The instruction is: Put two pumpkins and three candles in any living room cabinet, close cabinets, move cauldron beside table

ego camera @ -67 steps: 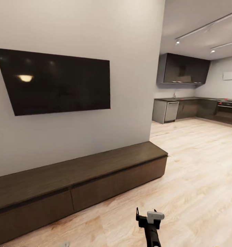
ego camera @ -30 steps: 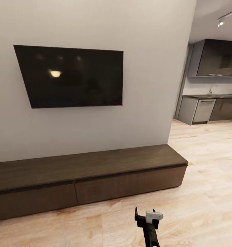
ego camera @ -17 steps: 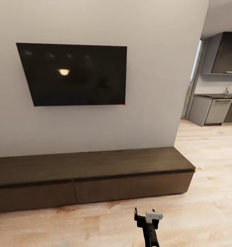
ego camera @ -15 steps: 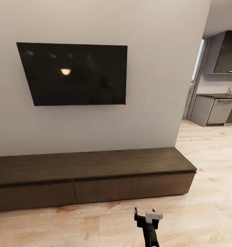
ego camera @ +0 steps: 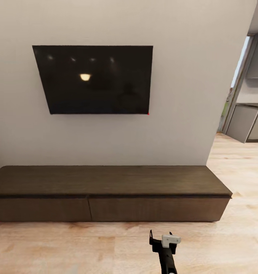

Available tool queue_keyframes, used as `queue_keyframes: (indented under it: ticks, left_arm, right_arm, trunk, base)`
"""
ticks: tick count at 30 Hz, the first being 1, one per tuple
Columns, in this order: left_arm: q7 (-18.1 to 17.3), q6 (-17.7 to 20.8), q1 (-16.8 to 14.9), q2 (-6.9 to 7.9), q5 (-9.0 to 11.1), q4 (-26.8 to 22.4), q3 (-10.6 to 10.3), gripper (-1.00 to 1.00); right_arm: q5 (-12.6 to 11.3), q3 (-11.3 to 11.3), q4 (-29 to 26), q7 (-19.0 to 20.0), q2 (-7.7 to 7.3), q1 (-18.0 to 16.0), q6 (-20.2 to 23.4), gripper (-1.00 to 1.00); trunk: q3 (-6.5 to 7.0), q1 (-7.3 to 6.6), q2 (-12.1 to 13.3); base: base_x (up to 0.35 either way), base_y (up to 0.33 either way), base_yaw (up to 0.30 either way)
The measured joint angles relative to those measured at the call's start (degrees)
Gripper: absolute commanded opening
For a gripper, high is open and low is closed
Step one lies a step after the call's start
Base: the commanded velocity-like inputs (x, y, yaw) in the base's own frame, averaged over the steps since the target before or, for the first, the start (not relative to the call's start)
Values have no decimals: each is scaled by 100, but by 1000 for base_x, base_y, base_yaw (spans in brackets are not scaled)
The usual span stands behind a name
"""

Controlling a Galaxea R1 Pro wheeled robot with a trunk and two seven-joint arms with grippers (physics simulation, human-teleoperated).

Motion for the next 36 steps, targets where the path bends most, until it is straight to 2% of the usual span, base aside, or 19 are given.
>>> queue_keyframes:
  ticks: [13, 29, 33, 36]
  left_arm:
    - [-2, 2, -1, -1, 0, 3, 0, 100]
    - [26, -43, -1, -6, 16, -22, 28, 100]
    - [25, -79, -1, -9, 11, -38, 27, 100]
    - [8, -40, -2, 13, 7, -366, -3, 100]
  right_arm:
    - [17, -8, 8, -1, -20, -1, -4, 100]
    - [1, 3, -2, 0, -2, 2, -8, 100]
    - [-8, -4, -7, 0, -1, 1, -8, 100]
    - [-7, -12, -22, 0, -25, 0, -29, 100]
  trunk:
    - [-21, 0, 0]
    - [-21, 0, 0]
    - [-92, 87, -159]
    - [-145, 153, -279]
  base:
    - [0, -270, 30]
    - [0, -17, 0]
    - [0, 0, 0]
    - [0, 0, 0]
